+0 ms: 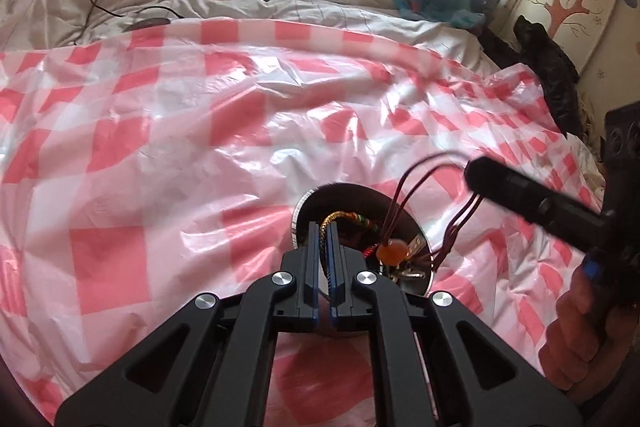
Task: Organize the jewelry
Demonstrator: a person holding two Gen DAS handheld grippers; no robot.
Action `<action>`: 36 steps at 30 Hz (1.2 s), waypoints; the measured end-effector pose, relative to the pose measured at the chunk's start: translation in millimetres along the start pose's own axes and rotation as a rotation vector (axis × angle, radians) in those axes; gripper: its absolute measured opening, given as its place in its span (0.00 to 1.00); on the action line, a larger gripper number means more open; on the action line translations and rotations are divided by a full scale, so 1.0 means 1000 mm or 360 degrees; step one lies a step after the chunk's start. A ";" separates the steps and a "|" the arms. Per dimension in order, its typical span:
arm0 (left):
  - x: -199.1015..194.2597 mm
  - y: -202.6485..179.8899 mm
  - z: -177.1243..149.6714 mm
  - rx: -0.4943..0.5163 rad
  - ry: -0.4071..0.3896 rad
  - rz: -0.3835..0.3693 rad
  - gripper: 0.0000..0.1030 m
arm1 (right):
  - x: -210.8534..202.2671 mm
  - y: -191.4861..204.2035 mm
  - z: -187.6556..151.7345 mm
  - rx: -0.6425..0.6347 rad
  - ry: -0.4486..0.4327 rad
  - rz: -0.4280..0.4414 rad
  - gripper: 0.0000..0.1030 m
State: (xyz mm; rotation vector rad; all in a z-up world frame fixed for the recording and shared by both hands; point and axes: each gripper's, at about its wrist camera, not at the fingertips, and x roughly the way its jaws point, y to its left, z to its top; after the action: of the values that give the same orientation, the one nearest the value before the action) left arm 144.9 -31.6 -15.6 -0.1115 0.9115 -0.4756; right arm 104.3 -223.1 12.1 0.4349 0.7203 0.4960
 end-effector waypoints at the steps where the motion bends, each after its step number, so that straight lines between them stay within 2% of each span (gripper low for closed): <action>1: -0.003 0.002 0.001 -0.0007 -0.0013 0.0013 0.06 | 0.002 -0.003 -0.001 0.0025 0.0015 0.0023 0.02; 3: -0.010 0.008 0.004 -0.0044 -0.0029 0.0025 0.23 | 0.007 -0.008 -0.002 0.0081 0.0047 0.0076 0.02; 5: -0.015 0.013 0.005 -0.0089 -0.0033 0.0031 0.38 | 0.017 -0.012 -0.006 0.0110 0.0085 0.0072 0.02; 6: -0.017 0.015 0.006 -0.0100 -0.0035 0.0029 0.41 | 0.023 -0.014 -0.008 0.0108 0.0117 0.0042 0.02; 14: -0.032 0.021 0.008 -0.0146 -0.0057 0.0037 0.49 | 0.059 -0.001 -0.027 -0.0037 0.0365 -0.0134 0.03; 15: -0.036 0.019 0.006 -0.0133 -0.0050 0.0047 0.50 | 0.058 -0.002 -0.027 -0.0038 0.0359 -0.0146 0.14; 16: -0.039 0.017 0.003 -0.0120 -0.0045 0.0049 0.50 | 0.052 -0.001 -0.027 -0.0033 0.0331 -0.0146 0.41; 17: -0.042 0.016 0.001 -0.0111 -0.0042 0.0054 0.51 | 0.043 0.001 -0.026 -0.0037 0.0283 -0.0153 0.49; 21: -0.060 0.013 -0.023 -0.0076 -0.0012 0.0088 0.54 | 0.004 0.011 -0.023 -0.0110 0.0173 -0.0240 0.51; 24: -0.070 0.010 -0.050 -0.0042 0.0045 0.0095 0.54 | -0.022 0.014 -0.030 -0.0106 0.0147 -0.0258 0.51; 28: -0.080 0.007 -0.092 -0.0044 0.0141 0.0020 0.54 | -0.052 0.017 -0.075 -0.0116 0.0227 -0.0307 0.51; 31: -0.082 0.007 -0.111 -0.0060 0.0188 -0.0020 0.54 | -0.060 0.011 -0.109 -0.0027 0.0331 -0.0254 0.51; 36: -0.078 -0.003 -0.114 0.0000 0.0201 -0.0072 0.54 | -0.054 0.020 -0.114 -0.0061 0.0349 -0.0192 0.49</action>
State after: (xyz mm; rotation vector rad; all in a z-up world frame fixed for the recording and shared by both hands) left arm 14.3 12.2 -27.3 -0.1032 1.0341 -0.5294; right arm -17.7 -214.8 -26.6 0.3012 0.9411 0.4469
